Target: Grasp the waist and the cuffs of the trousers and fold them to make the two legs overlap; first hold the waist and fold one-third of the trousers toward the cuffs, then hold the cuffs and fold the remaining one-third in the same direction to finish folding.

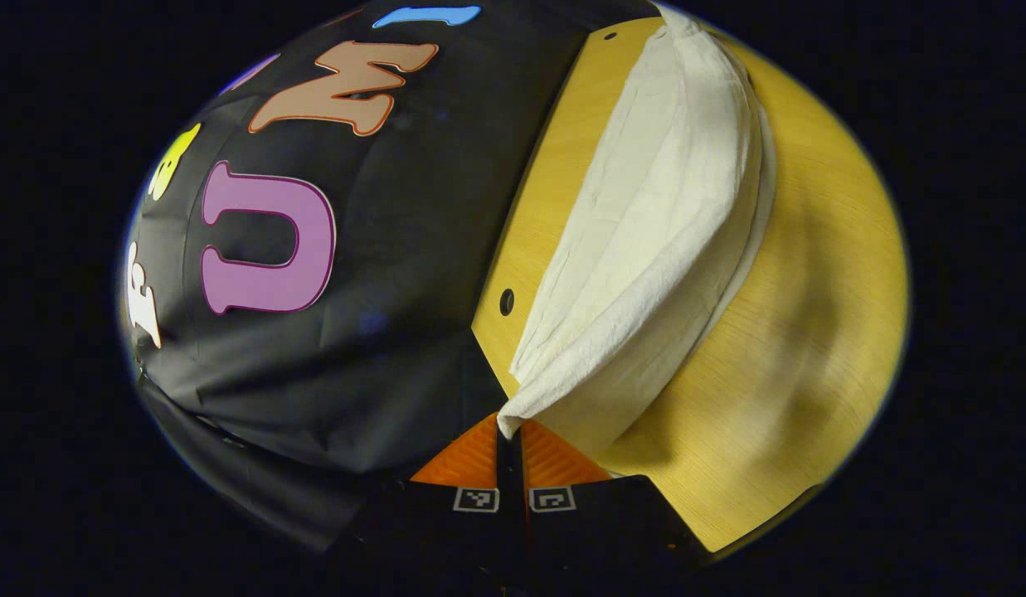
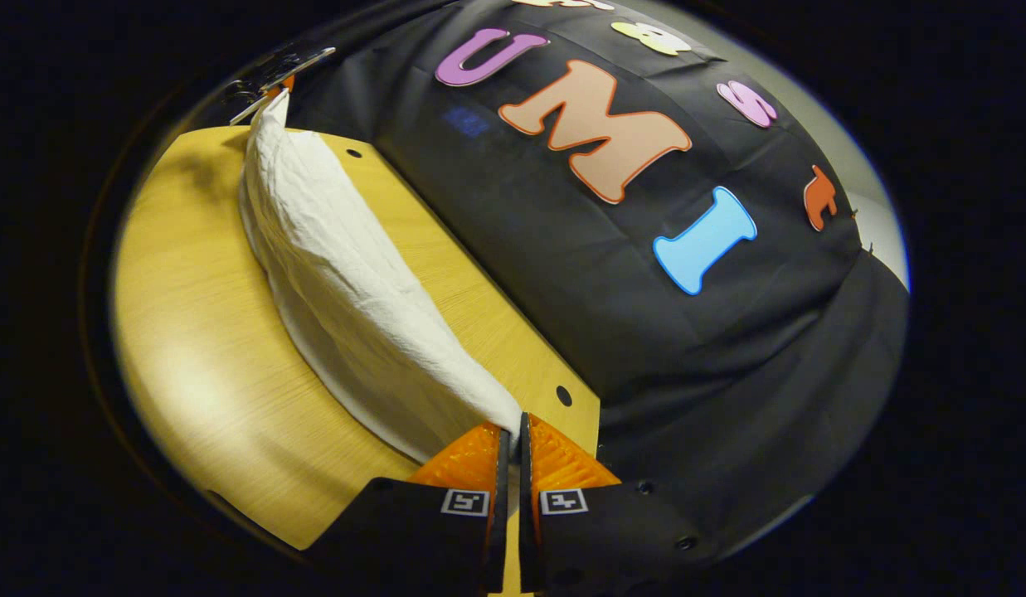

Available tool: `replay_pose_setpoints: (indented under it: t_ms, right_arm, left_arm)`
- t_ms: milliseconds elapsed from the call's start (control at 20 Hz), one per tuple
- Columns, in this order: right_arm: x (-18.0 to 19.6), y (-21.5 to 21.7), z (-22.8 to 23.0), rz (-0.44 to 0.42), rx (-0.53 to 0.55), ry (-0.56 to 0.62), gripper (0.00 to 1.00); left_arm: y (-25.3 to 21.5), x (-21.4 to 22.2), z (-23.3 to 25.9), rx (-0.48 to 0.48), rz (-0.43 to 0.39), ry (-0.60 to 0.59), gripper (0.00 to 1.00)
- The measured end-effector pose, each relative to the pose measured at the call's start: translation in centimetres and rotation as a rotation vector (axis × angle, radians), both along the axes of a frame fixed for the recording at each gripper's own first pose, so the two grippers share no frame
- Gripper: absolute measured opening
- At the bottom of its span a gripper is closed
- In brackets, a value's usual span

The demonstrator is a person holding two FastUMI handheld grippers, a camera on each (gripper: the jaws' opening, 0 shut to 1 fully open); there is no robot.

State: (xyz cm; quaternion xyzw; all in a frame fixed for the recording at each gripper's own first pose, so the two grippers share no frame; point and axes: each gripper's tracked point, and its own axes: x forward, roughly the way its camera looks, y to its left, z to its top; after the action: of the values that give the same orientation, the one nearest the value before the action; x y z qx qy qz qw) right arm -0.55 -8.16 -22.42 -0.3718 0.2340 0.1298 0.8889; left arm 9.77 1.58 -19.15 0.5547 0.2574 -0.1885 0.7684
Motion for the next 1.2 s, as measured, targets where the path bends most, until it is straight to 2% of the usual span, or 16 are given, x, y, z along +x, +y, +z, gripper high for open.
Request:
replay_pose_setpoints:
  t_ms: [100,150,300,400,550,800,900,950,1050,1100,1200]
  right_arm:
    - [1.7,0.5,0.5,-0.031,-0.002,-0.019,0.1]
    - [2.7,0.6,0.4,-0.045,-0.006,-0.021,0.07]
    - [5.3,1.2,-0.4,-0.085,-0.013,-0.025,0.07]
    - [6.9,1.3,-1.4,-0.117,-0.005,-0.011,0.08]
    - [9.6,1.7,-4.1,-0.155,0.001,0.015,0.08]
    - [11.7,2.2,-9.7,-0.205,-0.024,0.1,0.08]
    - [11.5,2.5,-11.1,-0.234,-0.032,0.131,0.09]
    - [11.2,3.1,-10.7,-0.255,-0.002,0.123,0.27]
    - [11.4,4.6,-9.6,-0.263,0.072,0.121,0.74]
    - [9.9,3.9,-9.7,-0.284,0.107,0.129,0.98]
    - [8.6,2.8,-8.7,-0.338,0.185,0.129,0.99]
  left_arm:
    - [-0.9,2.7,0.0,-0.035,-0.007,-0.026,0.0]
    - [-1.2,3.4,-0.1,-0.053,-0.014,-0.028,0.0]
    - [-2.2,6.3,-1.3,-0.092,-0.032,-0.03,0.0]
    - [-2.3,7.8,-2.0,-0.14,-0.004,-0.039,0.0]
    - [-2.6,10.4,-3.3,-0.205,0.047,-0.057,0.0]
    - [-5.5,12.9,-7.7,-0.223,0.011,-0.028,0.0]
    - [-6.9,12.7,-9.0,-0.262,-0.001,0.001,0.0]
    - [-7.9,11.7,-9.6,-0.306,0.006,0.04,0.24]
    - [-8.1,10.5,-9.4,-0.362,0.047,0.05,0.98]
    - [-7.8,10.0,-8.8,-0.391,0.084,0.038,0.95]
    - [-7.1,8.7,-7.5,-0.467,0.155,0.019,0.95]
